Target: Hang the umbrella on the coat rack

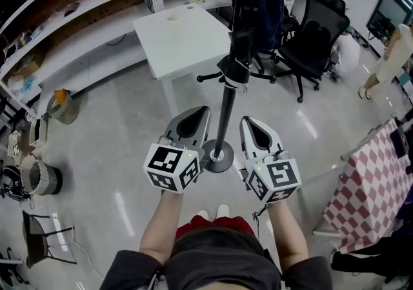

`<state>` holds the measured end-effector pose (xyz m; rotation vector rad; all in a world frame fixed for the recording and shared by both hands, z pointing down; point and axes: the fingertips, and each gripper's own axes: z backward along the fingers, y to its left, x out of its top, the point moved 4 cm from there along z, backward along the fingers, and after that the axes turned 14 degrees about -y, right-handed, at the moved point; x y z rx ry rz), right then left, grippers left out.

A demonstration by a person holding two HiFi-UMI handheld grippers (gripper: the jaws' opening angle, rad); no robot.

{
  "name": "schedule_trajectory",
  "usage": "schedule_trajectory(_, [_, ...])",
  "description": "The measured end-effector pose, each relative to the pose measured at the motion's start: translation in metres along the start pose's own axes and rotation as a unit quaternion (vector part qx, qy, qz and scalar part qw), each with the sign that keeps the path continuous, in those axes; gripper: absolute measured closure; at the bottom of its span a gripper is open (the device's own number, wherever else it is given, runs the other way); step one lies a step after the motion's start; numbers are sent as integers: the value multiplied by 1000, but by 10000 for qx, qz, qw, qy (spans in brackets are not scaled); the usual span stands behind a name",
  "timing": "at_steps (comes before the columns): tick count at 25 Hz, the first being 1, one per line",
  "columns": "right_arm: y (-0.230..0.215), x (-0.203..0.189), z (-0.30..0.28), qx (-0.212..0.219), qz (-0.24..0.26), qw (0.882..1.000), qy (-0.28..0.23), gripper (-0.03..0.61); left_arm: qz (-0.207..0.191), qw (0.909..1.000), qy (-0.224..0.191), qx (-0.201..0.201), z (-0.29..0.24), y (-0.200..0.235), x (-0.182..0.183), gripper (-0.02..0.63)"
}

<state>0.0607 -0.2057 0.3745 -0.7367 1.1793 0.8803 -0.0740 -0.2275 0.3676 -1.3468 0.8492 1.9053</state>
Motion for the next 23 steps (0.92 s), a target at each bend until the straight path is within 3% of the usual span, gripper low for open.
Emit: schedule_trajectory(23, [21,-4,30,-184,-152,9993,284,560,-1,10000,68,71,43,-3,3,603])
